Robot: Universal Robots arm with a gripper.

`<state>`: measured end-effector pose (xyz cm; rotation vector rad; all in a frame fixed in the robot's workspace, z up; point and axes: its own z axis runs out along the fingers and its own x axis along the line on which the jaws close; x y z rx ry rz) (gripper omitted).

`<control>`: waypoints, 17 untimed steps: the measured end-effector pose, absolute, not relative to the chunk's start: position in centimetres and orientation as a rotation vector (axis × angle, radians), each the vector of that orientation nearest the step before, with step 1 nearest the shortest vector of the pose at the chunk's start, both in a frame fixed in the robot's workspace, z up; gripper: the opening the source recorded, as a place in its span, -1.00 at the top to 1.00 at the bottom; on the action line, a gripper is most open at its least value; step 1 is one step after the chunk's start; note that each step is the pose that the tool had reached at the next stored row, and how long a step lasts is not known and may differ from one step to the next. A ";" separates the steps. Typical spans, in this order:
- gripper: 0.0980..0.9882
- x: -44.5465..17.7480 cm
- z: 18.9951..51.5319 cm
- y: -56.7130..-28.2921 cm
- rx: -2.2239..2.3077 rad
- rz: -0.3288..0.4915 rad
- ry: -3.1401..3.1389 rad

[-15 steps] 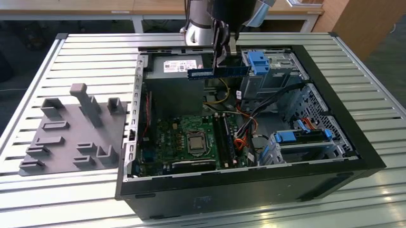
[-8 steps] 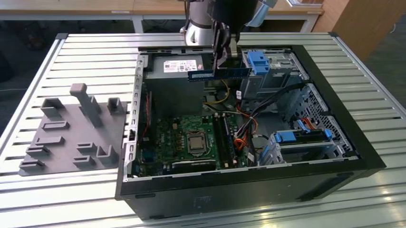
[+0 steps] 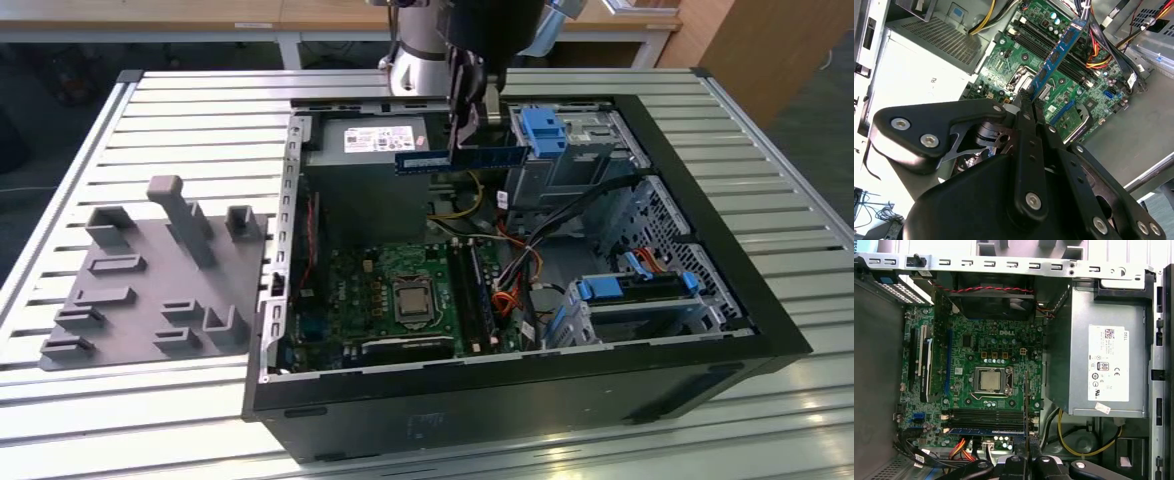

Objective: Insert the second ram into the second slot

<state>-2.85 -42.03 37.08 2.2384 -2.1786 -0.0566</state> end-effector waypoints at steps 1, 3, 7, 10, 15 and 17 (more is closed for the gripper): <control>0.91 -2.9 37.1 -42.0 2.238 -0.057 -2.179; 0.91 -2.9 37.1 -42.1 2.238 -0.057 -2.178; 0.91 -2.9 37.1 -42.4 2.238 -0.057 -2.179; 0.91 -2.8 37.1 -42.8 2.238 -0.057 -2.179; 0.91 -2.8 37.1 -43.3 2.238 -0.057 -2.179; 0.91 -2.9 37.1 -43.6 2.238 -0.057 -2.179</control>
